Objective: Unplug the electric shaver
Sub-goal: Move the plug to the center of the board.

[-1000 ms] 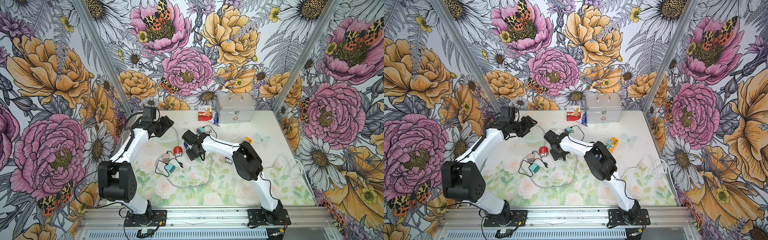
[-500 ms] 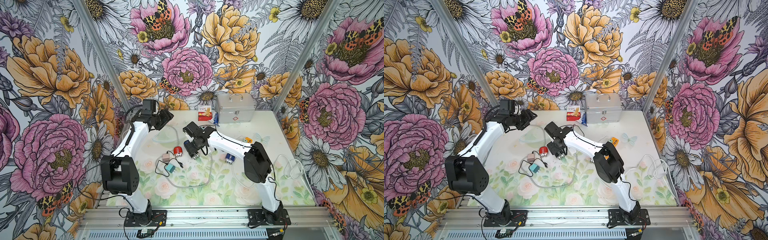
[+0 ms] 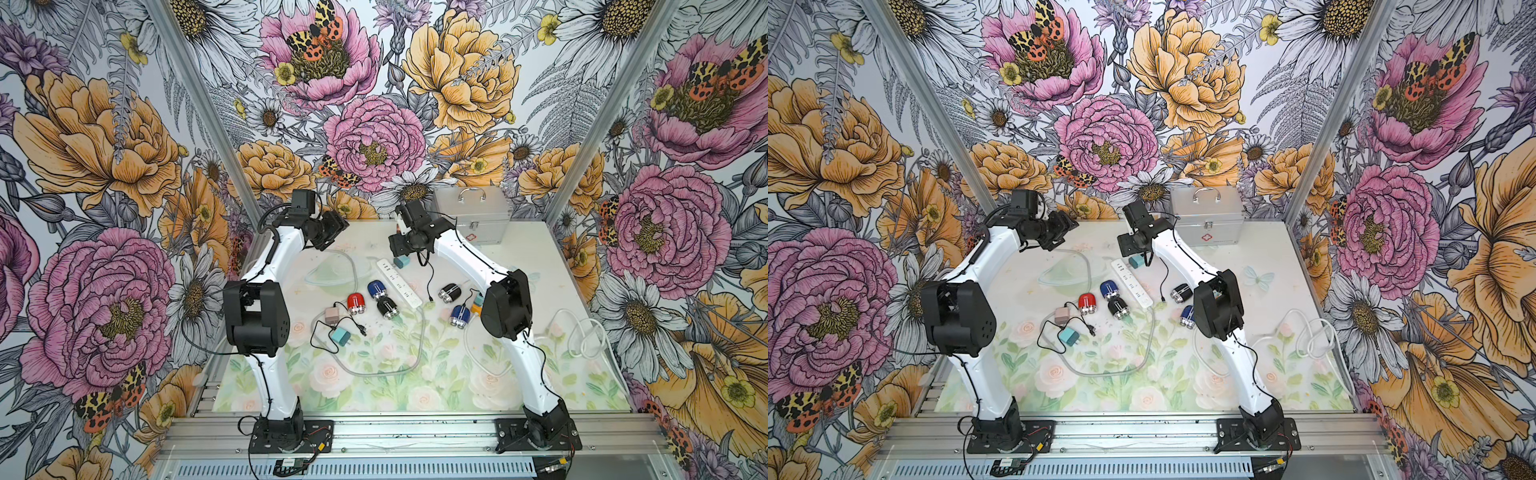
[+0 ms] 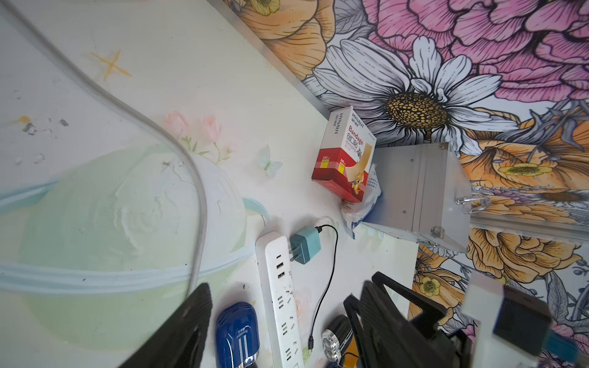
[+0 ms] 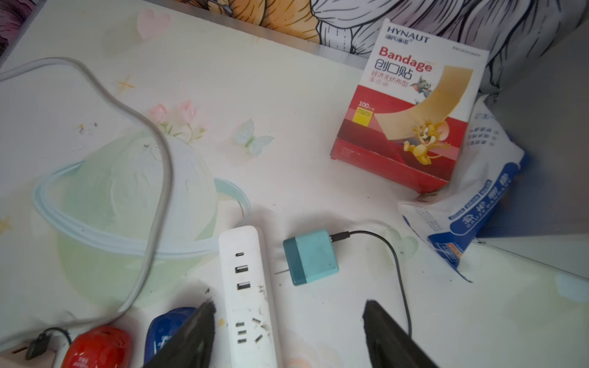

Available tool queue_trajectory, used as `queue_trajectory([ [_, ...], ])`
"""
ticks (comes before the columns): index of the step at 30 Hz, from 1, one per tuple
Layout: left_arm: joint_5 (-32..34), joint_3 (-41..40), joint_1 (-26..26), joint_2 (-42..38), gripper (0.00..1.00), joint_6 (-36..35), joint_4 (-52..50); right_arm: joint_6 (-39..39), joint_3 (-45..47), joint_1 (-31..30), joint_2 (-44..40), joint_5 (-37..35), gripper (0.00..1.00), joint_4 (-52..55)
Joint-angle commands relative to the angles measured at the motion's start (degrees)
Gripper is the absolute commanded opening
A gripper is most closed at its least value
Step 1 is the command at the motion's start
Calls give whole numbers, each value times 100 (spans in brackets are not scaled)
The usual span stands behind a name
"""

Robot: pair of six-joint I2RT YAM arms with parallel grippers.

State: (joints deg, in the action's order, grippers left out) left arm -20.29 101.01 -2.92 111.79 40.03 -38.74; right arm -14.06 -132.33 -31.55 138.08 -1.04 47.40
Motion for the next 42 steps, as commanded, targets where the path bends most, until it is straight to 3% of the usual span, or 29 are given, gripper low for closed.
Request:
queue_trajectory([
  [1,-230,254,110,139,74,-151,-24,-181,-302,5,288,-24,75,51],
  [10,-254,442,202,482,74,-118,-25,-413,-714,61,700,8,71,55],
  [17,-276,541,282,633,74,-57,-28,-334,-645,105,744,92,74,402],
  [31,-234,201,234,507,74,14,-33,-653,-636,237,896,1,68,860],
  [36,-160,3,193,366,74,13,-28,-737,-363,246,680,-129,63,969],
  [42,-134,-73,113,300,74,-13,-28,-727,339,295,-80,-789,60,947],
])
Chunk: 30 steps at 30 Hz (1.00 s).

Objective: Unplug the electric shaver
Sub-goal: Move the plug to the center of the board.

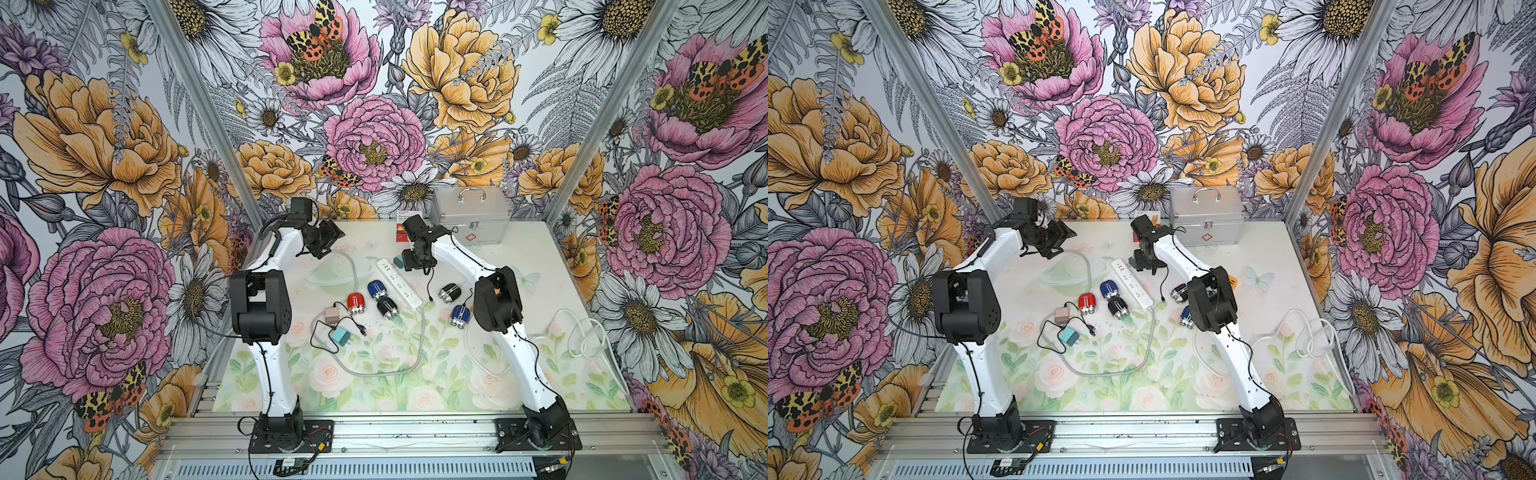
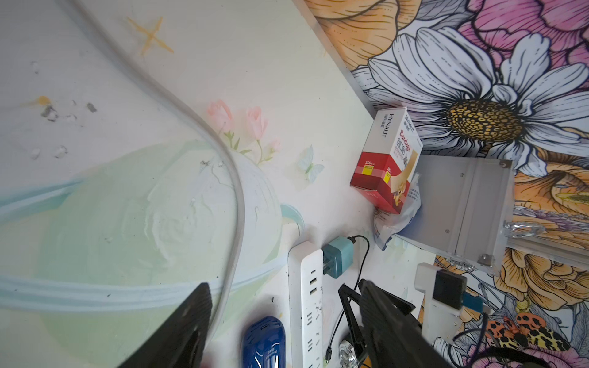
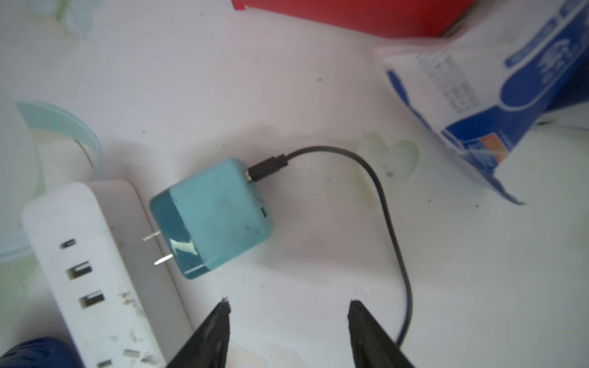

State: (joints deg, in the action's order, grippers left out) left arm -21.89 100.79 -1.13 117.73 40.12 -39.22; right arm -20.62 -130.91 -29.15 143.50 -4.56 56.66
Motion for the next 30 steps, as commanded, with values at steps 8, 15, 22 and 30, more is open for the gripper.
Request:
queue_trajectory([
  [8,-27,9,-174,-235,74,-48,20,-213,1016,326,-1020,-365,55,20],
  [15,-53,55,-239,-199,74,-66,24,-266,1149,423,-930,-50,45,20],
  [22,-50,-38,-258,-258,74,-66,20,-206,1231,535,-964,333,40,61],
  [30,-24,-121,-279,-312,75,-67,21,-108,1573,508,-1073,549,39,328],
])
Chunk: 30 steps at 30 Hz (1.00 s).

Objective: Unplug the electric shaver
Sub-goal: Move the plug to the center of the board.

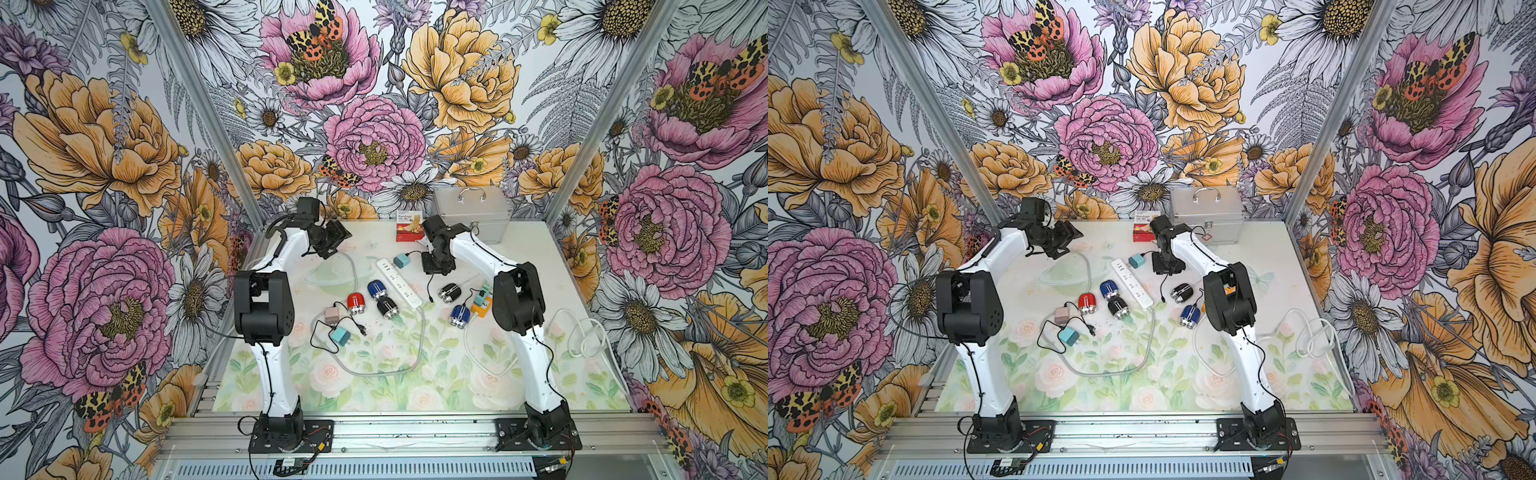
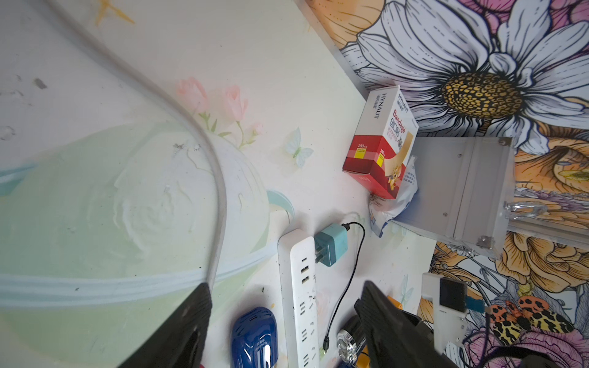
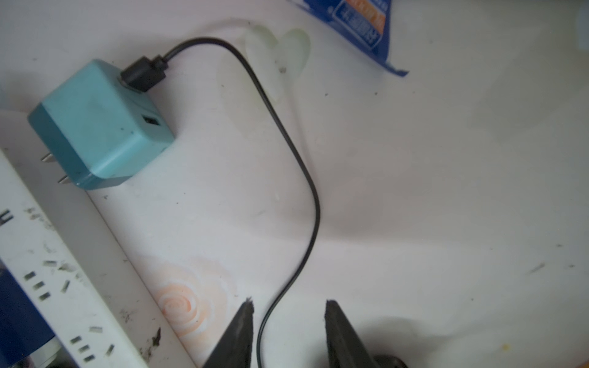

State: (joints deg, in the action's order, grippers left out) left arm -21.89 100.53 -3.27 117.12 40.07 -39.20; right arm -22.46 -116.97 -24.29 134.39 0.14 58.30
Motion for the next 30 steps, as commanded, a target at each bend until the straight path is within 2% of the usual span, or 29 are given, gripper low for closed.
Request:
queue_trajectory([
  [1,-28,-102,-82,-253,75,-66,18,101,248,8,-191,-10,39,170],
  [10,2,-204,-163,-346,75,-61,18,310,514,-159,-246,-311,38,155],
  [17,112,-447,-159,-607,75,-70,18,189,534,-190,-458,-455,38,133],
  [22,140,-577,-161,-717,75,-79,18,119,516,-257,-587,-277,37,98],
  [30,158,-605,-193,-754,75,-62,18,163,595,-440,-341,-42,37,102],
])
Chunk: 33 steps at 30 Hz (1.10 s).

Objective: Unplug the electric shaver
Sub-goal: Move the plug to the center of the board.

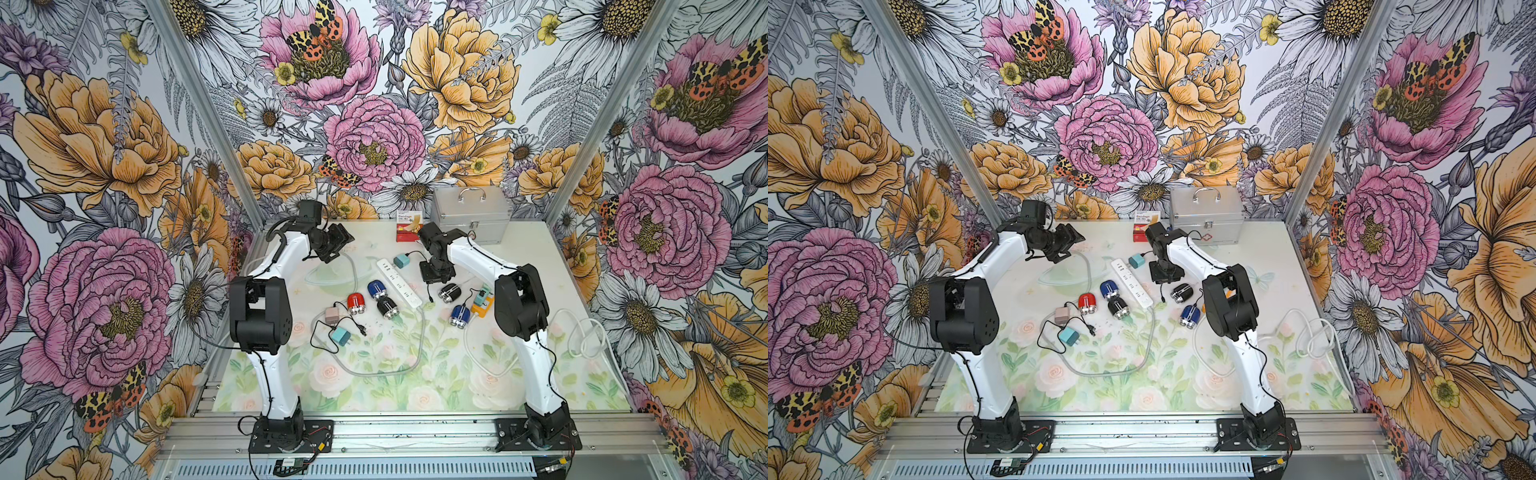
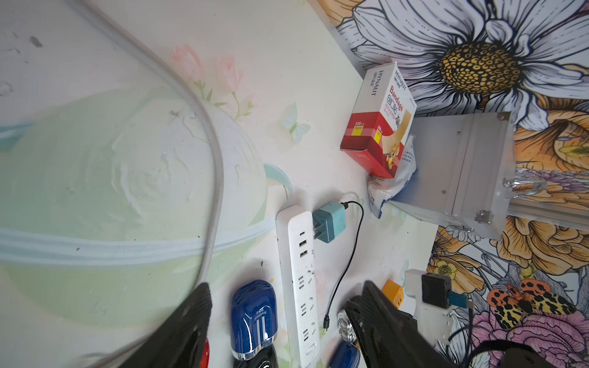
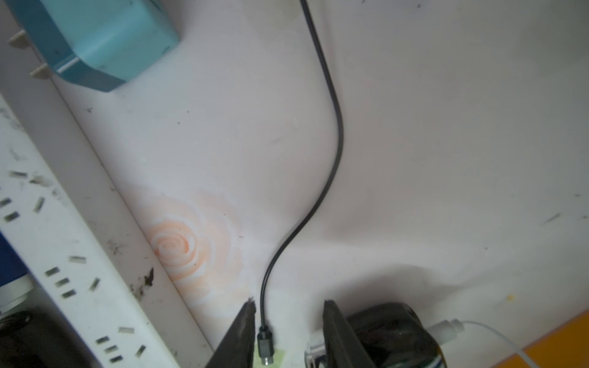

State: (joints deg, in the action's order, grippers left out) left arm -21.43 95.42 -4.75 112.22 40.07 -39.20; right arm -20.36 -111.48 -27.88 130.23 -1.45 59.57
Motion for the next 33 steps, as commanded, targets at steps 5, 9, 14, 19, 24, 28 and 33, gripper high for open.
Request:
queue_trajectory([
  [5,125,-108,-69,-284,75,-53,22,-4,56,-104,165,132,32,-16],
  [9,148,-130,-94,-298,74,-43,18,-12,124,-113,177,176,32,5],
  [14,176,-171,-128,-318,74,-26,18,-112,245,-113,87,83,32,105],
  [19,220,-214,-197,-334,74,0,24,-149,526,-129,11,90,32,125],
  [24,254,-213,-269,-324,75,26,20,-88,650,-148,41,115,29,116],
  [28,286,-216,-314,-354,74,44,22,26,671,-161,106,126,26,114],
  [33,328,-260,-342,-414,75,61,22,167,669,-198,75,157,21,105],
])
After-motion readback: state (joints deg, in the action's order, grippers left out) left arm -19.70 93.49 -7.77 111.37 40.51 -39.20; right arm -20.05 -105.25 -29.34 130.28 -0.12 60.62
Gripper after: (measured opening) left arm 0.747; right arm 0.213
